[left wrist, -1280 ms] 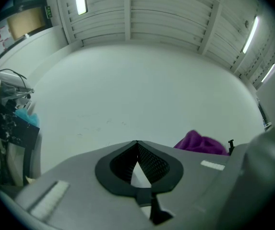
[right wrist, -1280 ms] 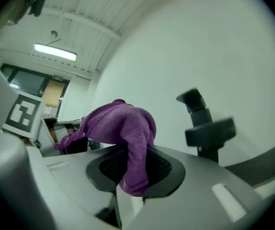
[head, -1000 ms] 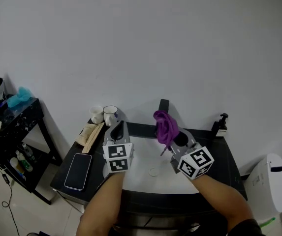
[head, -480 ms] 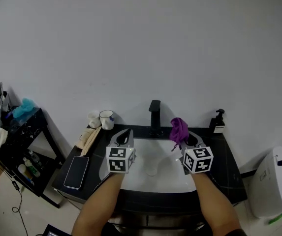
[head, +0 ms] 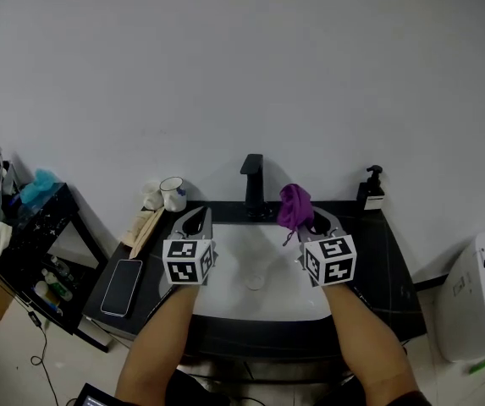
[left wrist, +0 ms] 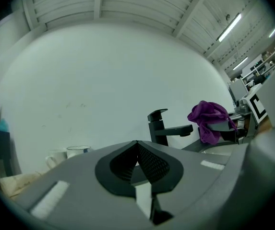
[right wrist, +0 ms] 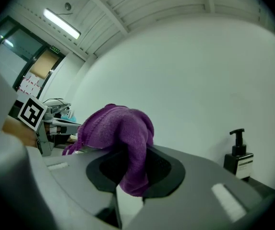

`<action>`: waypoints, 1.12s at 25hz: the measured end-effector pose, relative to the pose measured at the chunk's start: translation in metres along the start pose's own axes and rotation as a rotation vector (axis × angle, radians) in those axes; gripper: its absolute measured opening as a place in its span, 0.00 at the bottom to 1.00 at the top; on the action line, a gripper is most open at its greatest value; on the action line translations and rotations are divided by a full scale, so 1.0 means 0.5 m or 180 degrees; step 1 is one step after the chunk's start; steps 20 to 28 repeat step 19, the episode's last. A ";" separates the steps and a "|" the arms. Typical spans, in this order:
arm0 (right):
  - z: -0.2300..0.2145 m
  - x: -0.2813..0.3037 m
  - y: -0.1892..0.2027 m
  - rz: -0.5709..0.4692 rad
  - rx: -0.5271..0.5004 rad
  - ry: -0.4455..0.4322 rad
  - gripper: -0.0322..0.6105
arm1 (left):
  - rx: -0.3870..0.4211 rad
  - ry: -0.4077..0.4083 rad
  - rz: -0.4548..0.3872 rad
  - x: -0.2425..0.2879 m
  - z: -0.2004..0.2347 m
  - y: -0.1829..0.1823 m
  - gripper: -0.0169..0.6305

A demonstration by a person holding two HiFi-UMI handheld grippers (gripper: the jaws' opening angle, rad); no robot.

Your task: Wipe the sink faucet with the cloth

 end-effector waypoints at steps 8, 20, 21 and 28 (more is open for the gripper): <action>0.012 0.008 0.002 -0.0061 -0.0158 -0.0129 0.18 | -0.0188 -0.0031 -0.0005 0.002 0.014 0.001 0.05; 0.002 0.011 0.013 0.0002 -0.0103 -0.0045 0.18 | -0.0073 0.0005 -0.0031 -0.004 0.007 -0.002 0.05; 0.002 0.011 0.013 0.0002 -0.0103 -0.0045 0.18 | -0.0073 0.0005 -0.0031 -0.004 0.007 -0.002 0.05; 0.002 0.011 0.013 0.0002 -0.0103 -0.0045 0.18 | -0.0073 0.0005 -0.0031 -0.004 0.007 -0.002 0.05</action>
Point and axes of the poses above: the fingertips, and each gripper's own axes: x forward along the fingers, z to its left, y out of its underside, the point moved 10 cm from there along -x, backward along the fingers, and after that the axes turned 8 degrees about z, right-handed, at the moved point
